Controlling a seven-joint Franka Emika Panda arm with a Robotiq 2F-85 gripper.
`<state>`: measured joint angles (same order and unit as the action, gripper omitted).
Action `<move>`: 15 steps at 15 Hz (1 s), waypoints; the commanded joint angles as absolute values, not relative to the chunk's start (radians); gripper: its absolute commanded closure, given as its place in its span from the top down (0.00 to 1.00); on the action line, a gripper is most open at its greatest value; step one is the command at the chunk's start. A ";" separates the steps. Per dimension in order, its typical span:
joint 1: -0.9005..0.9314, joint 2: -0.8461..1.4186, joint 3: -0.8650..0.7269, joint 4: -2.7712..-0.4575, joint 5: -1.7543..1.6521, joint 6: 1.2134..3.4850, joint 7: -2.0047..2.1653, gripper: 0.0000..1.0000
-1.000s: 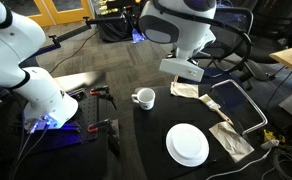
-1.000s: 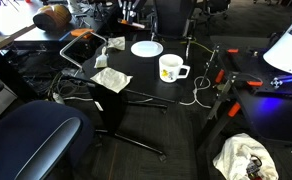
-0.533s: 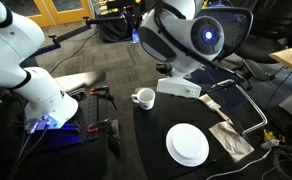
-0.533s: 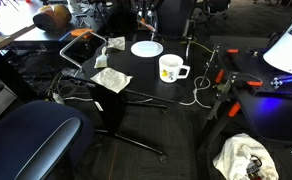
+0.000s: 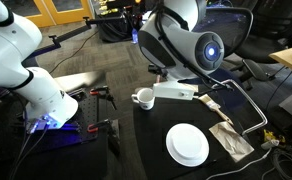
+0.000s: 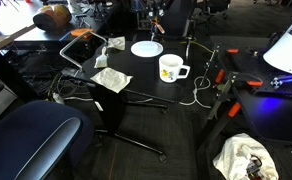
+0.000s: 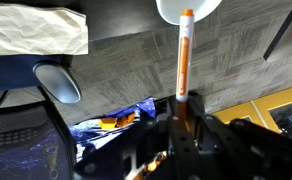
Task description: Put the yellow marker in the mug
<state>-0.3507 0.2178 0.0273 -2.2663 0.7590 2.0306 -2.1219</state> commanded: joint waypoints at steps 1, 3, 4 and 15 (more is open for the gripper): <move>-0.298 0.218 -0.026 -2.263 0.767 2.021 -2.127 0.12; -0.306 0.252 -0.028 -2.239 0.779 1.982 -2.178 0.03; -0.304 0.261 -0.034 -2.238 0.785 1.967 -2.218 0.03; -0.323 0.391 -0.095 -2.183 0.797 1.709 -2.539 0.03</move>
